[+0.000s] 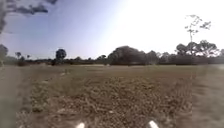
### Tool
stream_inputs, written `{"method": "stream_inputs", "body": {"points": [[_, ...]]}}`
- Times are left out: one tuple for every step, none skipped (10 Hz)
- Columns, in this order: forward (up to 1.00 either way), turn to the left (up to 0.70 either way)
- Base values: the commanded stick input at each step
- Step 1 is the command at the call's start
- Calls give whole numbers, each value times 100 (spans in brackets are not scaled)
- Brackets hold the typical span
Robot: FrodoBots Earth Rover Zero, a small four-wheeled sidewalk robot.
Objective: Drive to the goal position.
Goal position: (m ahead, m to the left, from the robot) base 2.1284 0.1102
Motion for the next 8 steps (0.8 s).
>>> {"method": "stream_inputs", "body": {"points": [[100, 2], [100, 2], [100, 2], [100, 2], [100, 2], [100, 2], [100, 2], [100, 2]]}}
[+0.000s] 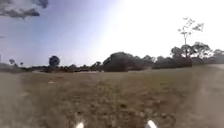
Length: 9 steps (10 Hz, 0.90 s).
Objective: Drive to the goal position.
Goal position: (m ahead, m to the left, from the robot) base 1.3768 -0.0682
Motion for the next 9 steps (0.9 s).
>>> {"method": "stream_inputs", "body": {"points": [[100, 2], [100, 2], [100, 2], [100, 2], [100, 2], [100, 2], [100, 2], [100, 2], [100, 2]]}}
